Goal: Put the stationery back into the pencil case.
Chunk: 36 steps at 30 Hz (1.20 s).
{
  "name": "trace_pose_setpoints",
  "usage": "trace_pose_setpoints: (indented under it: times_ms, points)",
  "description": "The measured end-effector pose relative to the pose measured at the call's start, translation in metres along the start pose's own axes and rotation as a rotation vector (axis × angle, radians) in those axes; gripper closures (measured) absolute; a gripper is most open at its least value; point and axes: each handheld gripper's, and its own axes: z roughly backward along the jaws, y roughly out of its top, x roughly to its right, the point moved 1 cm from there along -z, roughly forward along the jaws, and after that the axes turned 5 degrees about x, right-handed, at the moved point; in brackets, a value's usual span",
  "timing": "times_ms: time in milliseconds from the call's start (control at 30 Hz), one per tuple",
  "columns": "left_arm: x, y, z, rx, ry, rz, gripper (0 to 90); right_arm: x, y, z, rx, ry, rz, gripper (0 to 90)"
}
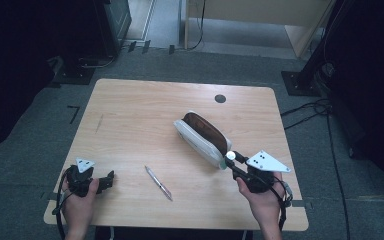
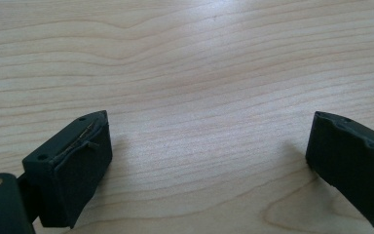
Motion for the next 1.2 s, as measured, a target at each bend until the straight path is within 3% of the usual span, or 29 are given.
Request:
trace_pose_setpoints:
  times_ms: [367, 667, 1200]
  points:
    - [0.0, 0.0, 0.0, 0.0, 0.0, 0.0, 3.2, 0.013, 0.011, 0.0, 0.004, -0.035, 0.008, 65.7]
    - [0.0, 0.0, 0.0, 0.0, 0.0, 0.0, 3.2, 0.021, 0.025, -0.012, 0.003, -0.047, 0.031, 65.8]
    - [0.0, 0.0, 0.0, 0.0, 0.0, -0.001, 3.2, 0.024, 0.039, -0.053, 0.017, -0.031, 0.012, 65.7]
